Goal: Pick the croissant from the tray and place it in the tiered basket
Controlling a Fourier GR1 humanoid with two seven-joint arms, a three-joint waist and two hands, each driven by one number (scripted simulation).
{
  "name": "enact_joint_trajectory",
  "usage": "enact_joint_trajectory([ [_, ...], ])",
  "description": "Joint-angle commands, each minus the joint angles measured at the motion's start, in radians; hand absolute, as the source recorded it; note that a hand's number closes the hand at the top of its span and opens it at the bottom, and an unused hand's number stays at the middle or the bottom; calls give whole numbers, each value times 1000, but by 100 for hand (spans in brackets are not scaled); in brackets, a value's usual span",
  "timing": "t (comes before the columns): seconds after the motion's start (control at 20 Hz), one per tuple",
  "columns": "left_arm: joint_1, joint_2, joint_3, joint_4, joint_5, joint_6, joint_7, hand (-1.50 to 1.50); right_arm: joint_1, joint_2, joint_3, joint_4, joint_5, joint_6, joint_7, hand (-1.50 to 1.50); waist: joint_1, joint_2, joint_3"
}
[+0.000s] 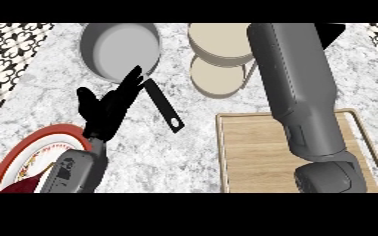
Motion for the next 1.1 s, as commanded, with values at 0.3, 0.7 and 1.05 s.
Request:
enact_joint_trajectory([
  [0.3, 36, 51, 60, 25, 19, -16, -3, 0, 73, 4, 20, -144, 124, -23, 344, -150, -64, -44, 0],
  [0.7, 67, 29, 53, 48, 13, -4, -23, 0, 195, 4, 263, -331, -35, 187, 380, -150, -83, -72, 0],
  [1.05, 71, 46, 81, 55, 24, -4, -19, 0, 350, 4, 418, -550, -107, 232, 392, -150, -127, -86, 0],
])
